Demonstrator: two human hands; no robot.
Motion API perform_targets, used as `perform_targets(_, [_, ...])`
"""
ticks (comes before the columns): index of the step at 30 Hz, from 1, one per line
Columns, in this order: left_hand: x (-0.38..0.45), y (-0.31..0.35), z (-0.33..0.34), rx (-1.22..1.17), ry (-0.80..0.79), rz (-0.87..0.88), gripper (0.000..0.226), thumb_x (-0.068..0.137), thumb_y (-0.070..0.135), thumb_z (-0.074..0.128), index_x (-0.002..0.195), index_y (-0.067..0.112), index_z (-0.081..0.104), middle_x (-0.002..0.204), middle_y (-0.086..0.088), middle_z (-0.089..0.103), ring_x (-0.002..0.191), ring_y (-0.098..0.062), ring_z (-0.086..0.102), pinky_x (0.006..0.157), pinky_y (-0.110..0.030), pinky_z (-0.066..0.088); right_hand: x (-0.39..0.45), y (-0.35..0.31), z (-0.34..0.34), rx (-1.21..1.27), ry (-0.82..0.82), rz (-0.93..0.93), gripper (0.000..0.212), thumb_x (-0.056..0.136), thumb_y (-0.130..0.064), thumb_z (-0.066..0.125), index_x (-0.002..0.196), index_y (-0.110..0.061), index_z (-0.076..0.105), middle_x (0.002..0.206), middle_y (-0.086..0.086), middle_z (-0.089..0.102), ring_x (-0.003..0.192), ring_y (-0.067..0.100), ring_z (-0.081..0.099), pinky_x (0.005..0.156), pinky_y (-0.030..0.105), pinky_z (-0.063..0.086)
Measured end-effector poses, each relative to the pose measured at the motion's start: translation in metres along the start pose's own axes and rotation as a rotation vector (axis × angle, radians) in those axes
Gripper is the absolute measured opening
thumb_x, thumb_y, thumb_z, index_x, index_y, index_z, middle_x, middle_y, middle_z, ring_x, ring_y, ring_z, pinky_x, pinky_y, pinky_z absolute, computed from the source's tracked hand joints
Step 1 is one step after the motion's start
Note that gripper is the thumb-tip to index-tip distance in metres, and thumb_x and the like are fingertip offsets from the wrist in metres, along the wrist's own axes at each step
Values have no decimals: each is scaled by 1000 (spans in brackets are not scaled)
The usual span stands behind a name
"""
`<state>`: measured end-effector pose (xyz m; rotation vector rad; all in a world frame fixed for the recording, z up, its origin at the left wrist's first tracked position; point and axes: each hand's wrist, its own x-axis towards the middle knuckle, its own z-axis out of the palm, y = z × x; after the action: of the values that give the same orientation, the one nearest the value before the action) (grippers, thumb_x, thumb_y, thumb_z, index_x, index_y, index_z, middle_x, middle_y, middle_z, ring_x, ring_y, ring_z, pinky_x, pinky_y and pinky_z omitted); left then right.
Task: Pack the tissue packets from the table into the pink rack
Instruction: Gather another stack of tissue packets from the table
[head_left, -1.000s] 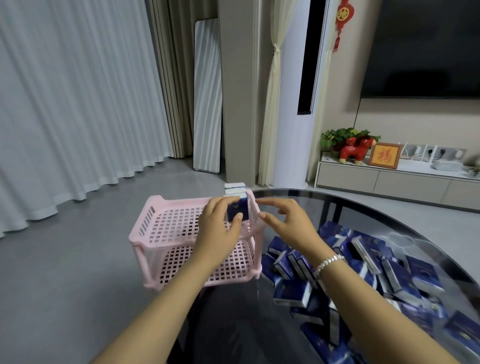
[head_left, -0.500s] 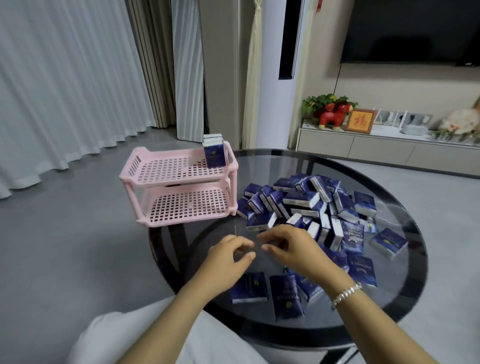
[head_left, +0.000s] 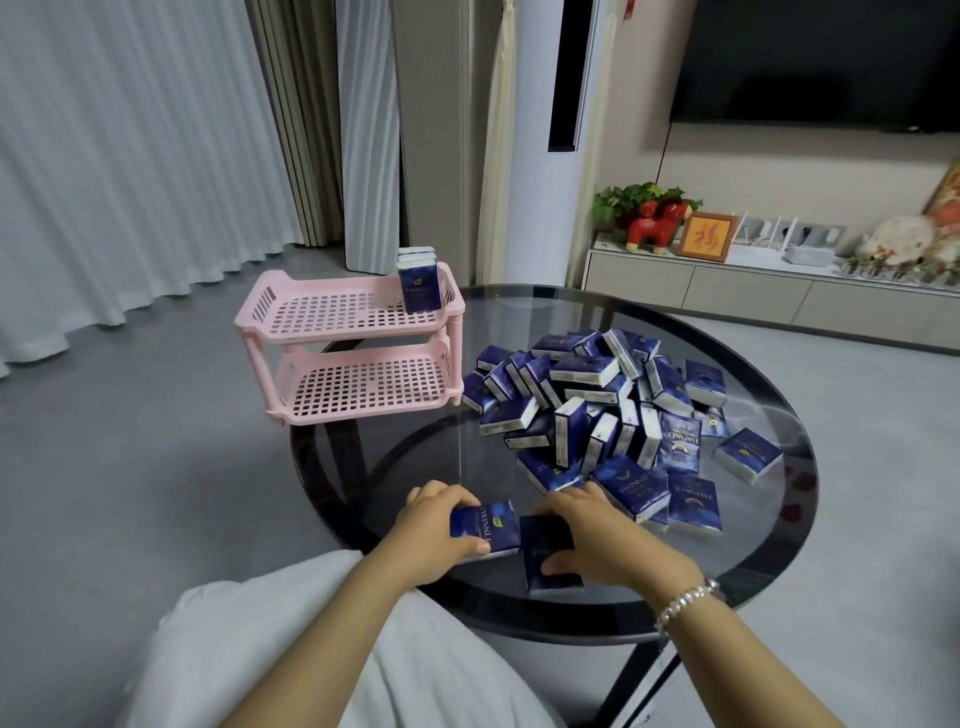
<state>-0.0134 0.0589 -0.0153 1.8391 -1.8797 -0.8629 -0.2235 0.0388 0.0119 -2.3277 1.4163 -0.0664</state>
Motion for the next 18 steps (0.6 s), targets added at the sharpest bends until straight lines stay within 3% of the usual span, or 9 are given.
perform_targets(5, [-4, 3, -1, -163, 11, -37, 40, 78, 22, 75, 107, 18, 47, 95, 8, 55, 85, -10, 57, 78, -23, 47, -1, -2, -1, 58, -12, 22, 49, 75, -29, 74, 113, -18, 45, 113, -2, 52, 109, 16, 34, 84, 29, 39])
perform_targets(10, [-3, 3, -4, -431, 59, -47, 49, 81, 16, 73, 123, 24, 47, 112, 3, 58, 94, -10, 60, 75, -17, 49, 5, 2, 3, 93, 29, 32, 57, 74, -35, 74, 122, -22, 47, 118, -1, 50, 111, 17, 34, 80, 25, 30])
perform_targets(12, [-3, 2, -7, -574, 112, -55, 41, 83, 12, 71, 116, 27, 52, 113, 1, 62, 95, -12, 62, 70, -19, 53, 8, 3, 4, 128, 67, 44, 45, 74, -37, 74, 111, -22, 53, 109, 0, 50, 103, 16, 38, 77, 26, 30])
perform_targets(15, [-1, 2, -11, -738, 157, -113, 33, 84, 10, 68, 111, 25, 55, 112, -1, 64, 97, -17, 65, 73, -28, 57, 11, 4, 2, 327, 164, 97, 34, 74, -31, 75, 95, -20, 52, 101, 0, 54, 89, 14, 51, 71, 25, 38])
perform_targets(18, [2, 7, -13, -897, 182, -164, 24, 88, 6, 62, 107, 18, 55, 106, -3, 64, 87, -16, 65, 69, -28, 56, 12, 1, -3, 613, 283, 162, 29, 79, -26, 73, 95, -18, 50, 90, 0, 61, 74, 11, 56, 62, 23, 43])
